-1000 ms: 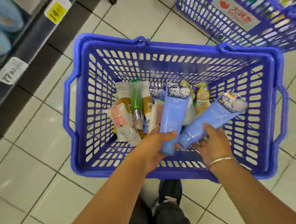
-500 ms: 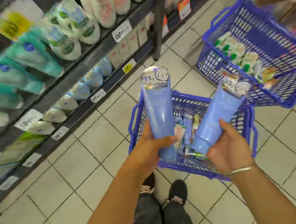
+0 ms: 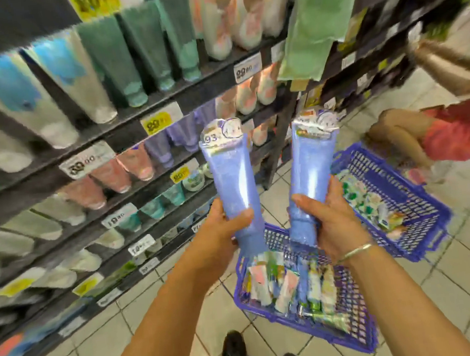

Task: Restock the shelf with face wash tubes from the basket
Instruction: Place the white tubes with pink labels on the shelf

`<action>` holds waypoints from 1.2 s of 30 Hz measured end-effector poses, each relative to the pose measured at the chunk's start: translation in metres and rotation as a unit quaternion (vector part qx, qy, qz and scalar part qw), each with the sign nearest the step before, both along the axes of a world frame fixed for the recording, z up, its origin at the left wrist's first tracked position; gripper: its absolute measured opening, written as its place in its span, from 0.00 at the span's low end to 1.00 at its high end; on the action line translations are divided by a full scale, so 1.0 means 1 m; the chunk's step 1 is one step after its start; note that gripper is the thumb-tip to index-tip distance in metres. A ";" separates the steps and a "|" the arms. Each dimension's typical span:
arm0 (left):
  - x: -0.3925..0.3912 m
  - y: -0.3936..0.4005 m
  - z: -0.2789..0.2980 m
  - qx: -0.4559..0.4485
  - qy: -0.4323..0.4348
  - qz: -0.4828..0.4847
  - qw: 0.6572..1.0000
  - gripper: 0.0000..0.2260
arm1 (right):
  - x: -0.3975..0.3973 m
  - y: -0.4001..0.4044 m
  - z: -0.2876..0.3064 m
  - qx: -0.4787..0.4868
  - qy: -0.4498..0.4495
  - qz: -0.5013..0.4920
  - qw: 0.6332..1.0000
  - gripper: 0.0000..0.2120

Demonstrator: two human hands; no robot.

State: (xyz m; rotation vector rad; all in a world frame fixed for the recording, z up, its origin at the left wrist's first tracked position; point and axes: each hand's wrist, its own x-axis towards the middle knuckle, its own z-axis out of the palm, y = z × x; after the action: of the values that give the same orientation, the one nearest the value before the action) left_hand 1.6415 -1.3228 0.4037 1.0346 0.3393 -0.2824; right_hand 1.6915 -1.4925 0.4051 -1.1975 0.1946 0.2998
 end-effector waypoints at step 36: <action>0.086 0.012 0.396 0.272 -0.351 0.175 0.879 0.18 | 0.121 0.013 0.364 0.021 -0.392 0.050 0.919 0.14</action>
State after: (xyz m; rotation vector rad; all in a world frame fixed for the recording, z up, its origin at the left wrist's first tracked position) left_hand 1.7274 -1.3105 0.7993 1.5201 -0.0757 0.5506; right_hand 1.8128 -1.4794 0.7688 -1.2020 -0.5717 -0.1029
